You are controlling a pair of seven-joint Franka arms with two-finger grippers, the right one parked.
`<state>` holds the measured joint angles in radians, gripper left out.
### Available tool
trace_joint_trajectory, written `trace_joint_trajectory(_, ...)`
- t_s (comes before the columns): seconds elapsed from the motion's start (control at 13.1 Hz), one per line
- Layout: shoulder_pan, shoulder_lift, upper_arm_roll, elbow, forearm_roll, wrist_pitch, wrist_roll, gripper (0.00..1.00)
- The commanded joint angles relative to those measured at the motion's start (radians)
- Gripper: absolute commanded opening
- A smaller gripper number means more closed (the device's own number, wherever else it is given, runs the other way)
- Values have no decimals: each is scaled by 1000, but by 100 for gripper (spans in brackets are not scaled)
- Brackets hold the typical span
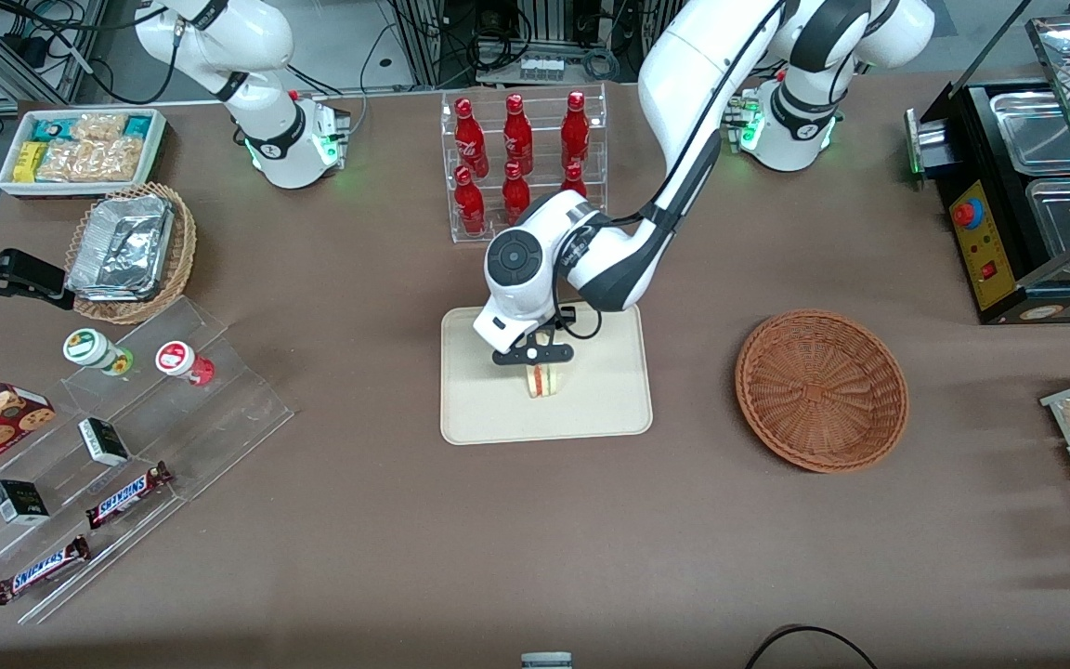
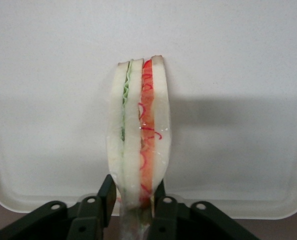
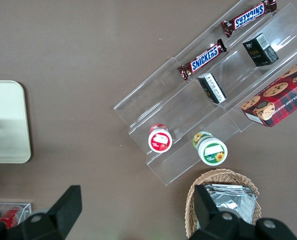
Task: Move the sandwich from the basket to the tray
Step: 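Lower the sandwich onto the tray and open the left gripper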
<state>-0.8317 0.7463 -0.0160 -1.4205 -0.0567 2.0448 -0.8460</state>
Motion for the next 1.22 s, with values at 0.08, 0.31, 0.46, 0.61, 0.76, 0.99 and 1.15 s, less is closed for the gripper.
trace_joint_trajectory(0.08, -15, -7, 18, 34, 24, -21, -19, 100)
trace_joint_trajectory(0.31, -9, -54, 24, 35, 26, -64, -22, 100)
trace_joint_trajectory(0.46, 2, -103, 30, 34, 24, -109, -25, 100)
trace_joint_trajectory(0.61, 43, -163, 37, 32, 17, -165, -15, 100)
trace_joint_trajectory(0.76, 89, -231, 37, 32, 11, -234, -25, 100)
trace_joint_trajectory(0.99, 163, -327, 39, 23, 15, -357, -19, 100)
trace_joint_trajectory(1.15, 229, -392, 39, 8, 21, -434, -4, 100)
